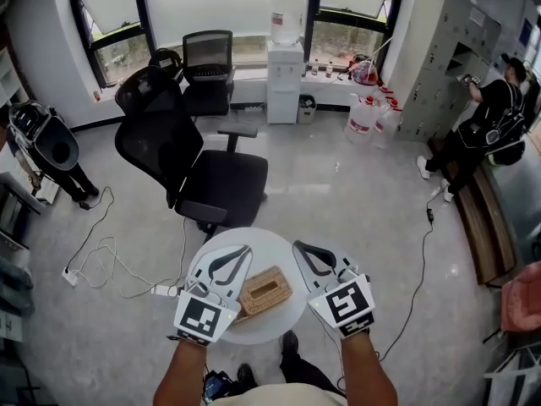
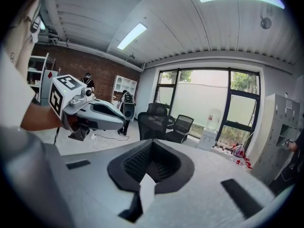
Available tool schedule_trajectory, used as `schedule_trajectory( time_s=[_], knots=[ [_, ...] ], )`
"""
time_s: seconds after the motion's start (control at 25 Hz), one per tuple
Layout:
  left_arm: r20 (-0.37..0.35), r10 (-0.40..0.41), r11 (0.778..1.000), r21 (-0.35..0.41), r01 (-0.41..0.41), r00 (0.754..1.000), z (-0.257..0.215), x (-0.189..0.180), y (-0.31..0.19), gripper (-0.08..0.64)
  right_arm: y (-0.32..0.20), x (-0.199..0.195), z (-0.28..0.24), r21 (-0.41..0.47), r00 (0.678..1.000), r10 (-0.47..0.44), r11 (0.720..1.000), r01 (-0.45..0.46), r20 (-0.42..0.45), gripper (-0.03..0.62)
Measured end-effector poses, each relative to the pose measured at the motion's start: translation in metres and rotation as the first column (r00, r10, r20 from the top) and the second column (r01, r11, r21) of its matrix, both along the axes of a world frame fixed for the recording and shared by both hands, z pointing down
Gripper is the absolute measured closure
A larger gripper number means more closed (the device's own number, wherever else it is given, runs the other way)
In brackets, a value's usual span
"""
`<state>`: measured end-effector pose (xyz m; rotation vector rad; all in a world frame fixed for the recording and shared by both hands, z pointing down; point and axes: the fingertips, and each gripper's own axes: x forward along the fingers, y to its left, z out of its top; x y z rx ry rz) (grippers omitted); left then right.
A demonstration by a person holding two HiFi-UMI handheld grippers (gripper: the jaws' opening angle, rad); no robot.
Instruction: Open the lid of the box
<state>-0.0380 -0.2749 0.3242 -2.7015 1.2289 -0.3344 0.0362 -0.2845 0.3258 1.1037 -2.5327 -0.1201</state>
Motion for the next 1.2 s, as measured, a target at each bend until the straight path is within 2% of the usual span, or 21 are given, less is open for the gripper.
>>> schedule_trajectory(
  time_s=[0.64,1.2],
  knots=[
    [0.047,-0.012,0.993,-0.114,0.018,0.999,0.073,0.001,-0.057,0.545,-0.058,0.013,0.063,-0.111,1.0,0.0,0.994,0.003,0.023,0.601],
    [0.066,-0.024,0.966,-0.257,0.04,0.998,0.161,-0.01,-0.073,0.545,-0.077,0.004,0.14,-0.22,0.999,-0.035,0.975,0.039,0.024,0.601]
  ],
)
